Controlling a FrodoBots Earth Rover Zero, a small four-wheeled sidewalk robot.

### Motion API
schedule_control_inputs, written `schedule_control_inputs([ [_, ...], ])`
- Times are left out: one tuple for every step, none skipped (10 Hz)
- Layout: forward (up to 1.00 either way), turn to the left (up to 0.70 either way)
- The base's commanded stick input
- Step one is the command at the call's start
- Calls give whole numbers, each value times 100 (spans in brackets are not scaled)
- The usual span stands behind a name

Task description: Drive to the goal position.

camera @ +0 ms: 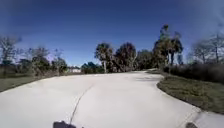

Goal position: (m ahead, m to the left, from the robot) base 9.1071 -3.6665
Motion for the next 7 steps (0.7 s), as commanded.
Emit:
schedule_control_inputs([
  [100,0],
  [100,0],
  [100,0],
  [100,0],
  [100,0],
  [100,0],
  [100,0],
])
